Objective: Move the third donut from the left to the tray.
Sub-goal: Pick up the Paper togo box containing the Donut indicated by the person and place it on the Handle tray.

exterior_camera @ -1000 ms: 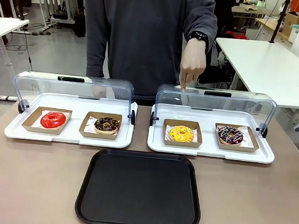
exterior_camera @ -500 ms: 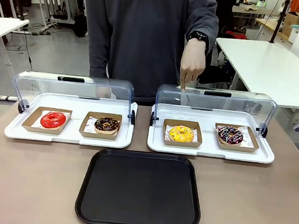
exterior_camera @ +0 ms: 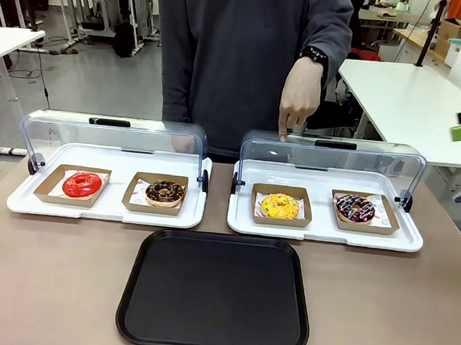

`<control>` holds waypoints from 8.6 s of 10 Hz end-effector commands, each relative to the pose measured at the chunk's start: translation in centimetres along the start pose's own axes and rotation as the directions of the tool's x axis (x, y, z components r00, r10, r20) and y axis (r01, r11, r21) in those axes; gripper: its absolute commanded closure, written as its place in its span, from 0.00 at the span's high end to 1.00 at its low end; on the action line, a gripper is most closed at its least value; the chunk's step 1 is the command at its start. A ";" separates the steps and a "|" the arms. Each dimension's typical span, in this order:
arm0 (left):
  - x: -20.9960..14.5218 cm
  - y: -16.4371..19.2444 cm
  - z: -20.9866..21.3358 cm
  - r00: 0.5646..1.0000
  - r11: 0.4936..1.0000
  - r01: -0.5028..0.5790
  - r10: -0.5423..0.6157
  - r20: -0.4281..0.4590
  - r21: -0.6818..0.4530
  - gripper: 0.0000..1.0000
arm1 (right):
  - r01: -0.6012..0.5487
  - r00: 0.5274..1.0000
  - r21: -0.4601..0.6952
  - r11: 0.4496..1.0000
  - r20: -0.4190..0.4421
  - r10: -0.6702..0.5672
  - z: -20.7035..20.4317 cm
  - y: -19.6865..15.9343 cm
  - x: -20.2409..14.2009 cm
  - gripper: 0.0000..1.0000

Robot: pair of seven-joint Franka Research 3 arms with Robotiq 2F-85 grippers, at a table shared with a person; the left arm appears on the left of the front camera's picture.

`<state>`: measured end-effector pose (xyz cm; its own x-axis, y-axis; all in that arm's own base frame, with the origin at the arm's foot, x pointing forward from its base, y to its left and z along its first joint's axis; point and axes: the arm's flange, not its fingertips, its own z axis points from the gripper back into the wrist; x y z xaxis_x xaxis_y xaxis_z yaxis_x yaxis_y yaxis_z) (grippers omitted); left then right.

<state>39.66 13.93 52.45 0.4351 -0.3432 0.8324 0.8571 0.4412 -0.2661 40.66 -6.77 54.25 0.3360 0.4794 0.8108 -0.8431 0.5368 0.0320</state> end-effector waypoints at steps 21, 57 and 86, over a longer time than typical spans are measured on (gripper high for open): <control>0.1 0.0 0.1 1.000 1.000 0.006 -0.006 0.019 -0.007 1.00 | -0.614 0.651 0.036 0.789 -0.543 0.531 -25.2 13.3 -0.3 1.00; 0.1 0.0 0.1 1.000 1.000 0.006 -0.006 0.019 -0.007 1.00 | -0.464 0.548 0.247 0.850 -0.674 0.495 -36.6 5.4 -2.8 0.00; 0.1 0.0 0.1 1.000 1.000 0.006 -0.006 0.019 -0.007 1.00 | -0.570 0.536 0.385 0.726 -0.495 0.684 -29.8 31.3 -5.0 0.02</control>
<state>39.73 14.03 52.35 0.4386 -0.3426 0.8308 0.8557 0.4416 -0.2697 29.11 31.35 35.97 -0.2168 0.9657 0.1430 -0.9620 -0.1864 -0.1994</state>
